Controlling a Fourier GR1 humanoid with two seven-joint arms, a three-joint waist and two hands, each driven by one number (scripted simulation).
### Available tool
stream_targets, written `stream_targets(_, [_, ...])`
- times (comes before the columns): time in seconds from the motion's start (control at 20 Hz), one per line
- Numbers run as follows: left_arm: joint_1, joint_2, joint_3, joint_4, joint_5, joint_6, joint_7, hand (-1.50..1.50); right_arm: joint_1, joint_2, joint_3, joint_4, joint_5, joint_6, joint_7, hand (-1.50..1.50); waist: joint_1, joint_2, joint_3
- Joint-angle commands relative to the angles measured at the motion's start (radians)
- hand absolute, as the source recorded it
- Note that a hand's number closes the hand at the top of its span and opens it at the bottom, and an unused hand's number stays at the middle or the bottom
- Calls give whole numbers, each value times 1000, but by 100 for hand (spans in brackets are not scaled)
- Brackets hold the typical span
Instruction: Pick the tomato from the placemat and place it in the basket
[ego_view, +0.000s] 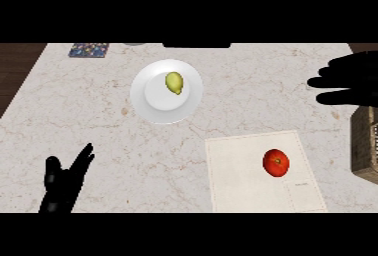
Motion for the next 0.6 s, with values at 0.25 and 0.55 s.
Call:
stream_targets(0.25, [-2, -9, 20, 35, 8, -31, -1, 0, 25, -23, 94, 75, 113, 17, -248, -150, -4, 3, -7])
stream_targets(0.55, [12, -32, 0, 45, -21, -31, -18, 0, 62, 41, 187, 127, 172, -84, -275, -150, 0, 3, -7])
